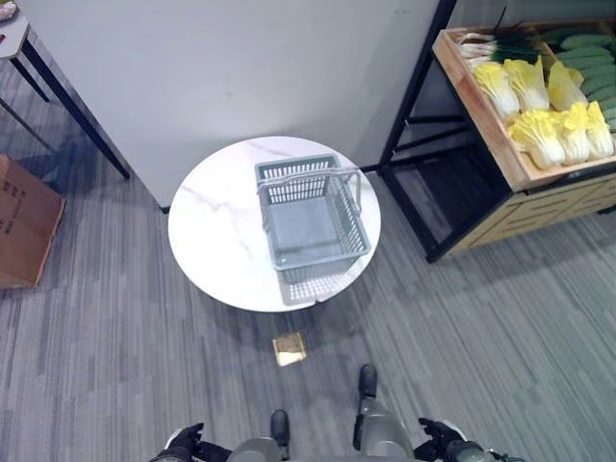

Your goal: Get the vegetables into the basket

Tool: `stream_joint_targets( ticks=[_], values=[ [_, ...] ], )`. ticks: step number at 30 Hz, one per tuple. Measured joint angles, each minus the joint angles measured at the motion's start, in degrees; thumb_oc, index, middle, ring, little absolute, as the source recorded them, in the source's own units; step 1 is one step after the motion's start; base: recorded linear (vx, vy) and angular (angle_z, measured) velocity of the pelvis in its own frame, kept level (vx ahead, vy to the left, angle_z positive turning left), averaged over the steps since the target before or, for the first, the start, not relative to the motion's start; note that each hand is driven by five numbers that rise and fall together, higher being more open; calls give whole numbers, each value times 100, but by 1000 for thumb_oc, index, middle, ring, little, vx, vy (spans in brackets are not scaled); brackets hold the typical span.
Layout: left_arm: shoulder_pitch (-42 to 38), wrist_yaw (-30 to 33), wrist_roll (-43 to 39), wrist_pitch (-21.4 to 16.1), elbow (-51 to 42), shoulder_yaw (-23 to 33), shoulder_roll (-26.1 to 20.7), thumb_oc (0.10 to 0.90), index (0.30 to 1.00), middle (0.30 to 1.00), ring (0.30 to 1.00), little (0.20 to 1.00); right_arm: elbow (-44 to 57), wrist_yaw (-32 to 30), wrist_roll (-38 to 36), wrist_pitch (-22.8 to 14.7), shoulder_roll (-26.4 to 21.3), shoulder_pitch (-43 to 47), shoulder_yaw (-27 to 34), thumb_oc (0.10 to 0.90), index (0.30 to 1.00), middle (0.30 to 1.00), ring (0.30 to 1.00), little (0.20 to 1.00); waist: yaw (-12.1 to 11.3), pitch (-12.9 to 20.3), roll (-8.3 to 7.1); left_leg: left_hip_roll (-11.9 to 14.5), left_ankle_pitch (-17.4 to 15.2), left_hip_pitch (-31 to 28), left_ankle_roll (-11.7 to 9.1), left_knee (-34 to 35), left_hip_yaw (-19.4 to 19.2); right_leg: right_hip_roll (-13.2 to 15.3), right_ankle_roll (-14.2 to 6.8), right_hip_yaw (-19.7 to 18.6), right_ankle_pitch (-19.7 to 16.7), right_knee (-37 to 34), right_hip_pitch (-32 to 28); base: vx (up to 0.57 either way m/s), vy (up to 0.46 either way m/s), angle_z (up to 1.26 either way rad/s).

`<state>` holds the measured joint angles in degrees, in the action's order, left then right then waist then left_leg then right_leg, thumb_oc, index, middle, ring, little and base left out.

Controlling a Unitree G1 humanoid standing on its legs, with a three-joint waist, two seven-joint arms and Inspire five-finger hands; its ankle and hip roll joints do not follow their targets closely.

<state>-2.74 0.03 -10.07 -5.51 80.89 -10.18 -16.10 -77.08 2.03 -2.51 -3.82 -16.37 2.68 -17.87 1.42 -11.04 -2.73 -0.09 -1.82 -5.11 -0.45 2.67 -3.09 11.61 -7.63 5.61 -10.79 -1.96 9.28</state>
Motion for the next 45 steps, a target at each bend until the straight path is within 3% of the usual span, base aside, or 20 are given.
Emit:
stream_joint_targets(
  ticks=[2,6,7,9,11,13,15,17,20,24,25,28,31,36,37,41,42,45],
  values=[
    [11,-8,0,-1,-1,26,63,900,1000,1000,1000,1000,13,18,18,44,-117,36,-2,900,1000,1000,1000,1000,0,10,208,366,-22,-14,-61,-147,-18,-352,266,187,69,-61,-164,161,-269,10],
    [-42,6,-11,-14,-4,113,-45,900,1000,1000,1000,1000,236,40,13,-20,-180,135,-10,900,1000,1000,1000,1000,2,17,199,766,85,230,-230,-899,207,-742,567,327,348,-110,-409,85,-213,5],
    [-85,12,-11,-12,-5,115,-51,900,1000,1000,1000,1000,249,31,12,-66,-188,194,-13,900,1000,1000,1000,1000,3,25,209,835,141,317,-372,-1040,272,-808,639,367,385,-102,-418,61,-164,5],
    [-97,15,-11,-11,-21,127,-30,900,1000,1000,1000,1000,244,27,7,-91,-234,241,-44,900,1000,1000,1000,1000,0,48,248,891,275,395,-594,-1151,266,-884,809,413,422,-44,-435,72,-166,13],
    [-165,90,-43,-20,-5,76,9,900,1000,1000,1000,1000,173,2,-23,-122,-276,226,131,900,1000,1000,1000,1000,75,69,309,938,459,685,-878,-1638,506,-920,857,590,661,101,-440,66,-69,39],
    [-180,106,-130,-49,-47,78,9,900,1000,1000,1000,1000,43,-12,-41,-144,-328,220,153,900,1000,1000,1000,1000,34,42,245,944,572,912,-975,-1895,563,-875,922,671,716,54,-517,46,19,32],
    [-184,108,-127,-54,-74,59,37,900,1000,1000,1000,1000,-61,-23,-46,-136,-416,227,145,900,1000,1000,1000,1000,84,66,309,953,496,1002,-1030,-1333,427,-871,956,708,749,-40,-552,91,91,34],
    [-280,154,-124,-65,-79,-151,33,900,1000,1000,1000,1000,-200,-66,-60,-131,-454,253,161,900,1000,1000,1000,1000,87,50,338,899,570,1064,-959,-89,349,-907,873,685,691,-190,-554,84,115,23],
    [-95,137,-125,-56,-167,-147,47,900,1000,1000,1000,1000,-285,-79,-59,-121,-460,309,161,900,1000,1000,1000,1000,-39,21,437,928,661,1118,-825,-13,384,-1121,859,405,683,-110,-558,60,163,-58],
    [-72,112,-90,-29,-149,-160,156,900,1000,1000,1000,1000,-161,-99,-58,-135,-484,180,184,900,1000,1000,1000,1000,133,26,552,764,782,979,-609,-181,159,-1161,861,209,688,-81,-601,41,173,-47],
    [-150,110,-53,-21,-123,-159,162,900,1000,1000,1000,1000,-175,-97,-57,-92,-442,119,184,900,1000,1000,1000,1000,137,16,573,703,664,838,-440,5,36,-1101,786,122,703,31,-558,10,90,-30],
    [-202,100,-44,-52,-151,-163,120,900,1000,1000,1000,1000,-176,-47,-55,-64,-294,-86,183,900,1000,1000,1000,1000,122,2,440,387,654,737,-195,123,-96,-772,530,-33,843,389,-391,-1,108,-13],
    [-196,98,-43,-50,-145,-151,91,900,1000,1000,1000,1000,-158,-16,-53,-45,-90,-131,185,900,1000,1000,1000,1000,121,-9,420,157,629,603,-27,239,-173,-538,336,-109,879,463,-410,29,45,-5],
    [-165,102,-39,-39,-73,-40,18,900,1000,1000,1000,1000,-292,-33,-13,-50,-193,-102,651,900,1000,1000,1000,1000,116,23,340,144,569,440,-14,240,-195,-532,300,-105,858,261,-652,59,-19,-2],
    [-122,87,-3,2,14,32,-43,900,1000,1000,1000,1000,-332,-96,54,-53,-472,-56,889,900,1000,1000,1000,1000,130,122,293,165,528,386,-31,239,-218,-559,300,-119,856,177,-735,11,-29,-9],
    [-118,42,70,7,-16,33,-214,900,1000,1000,1000,1000,-445,-414,764,22,-1599,269,902,900,1000,1000,1000,1000,125,236,268,186,521,388,-30,238,-234,-586,302,-121,842,145,-744,-3,-6,-2],
    [-112,32,123,3,-19,7,-271,900,1000,1000,1000,1000,-496,-604,1090,91,-2141,393,989,900,1000,1000,1000,1000,128,258,285,184,520,385,-30,237,-238,-587,301,-127,842,143,-748,0,0,0],
    [-29,30,205,-13,-45,36,-331,900,1000,1000,1000,1000,-291,-968,1390,223,-3134,806,1223,900,1000,1000,1000,1000,123,290,244,202,522,395,-30,228,-241,-608,304,-127,828,118,-752,-38,-8,-2]
  ],
)
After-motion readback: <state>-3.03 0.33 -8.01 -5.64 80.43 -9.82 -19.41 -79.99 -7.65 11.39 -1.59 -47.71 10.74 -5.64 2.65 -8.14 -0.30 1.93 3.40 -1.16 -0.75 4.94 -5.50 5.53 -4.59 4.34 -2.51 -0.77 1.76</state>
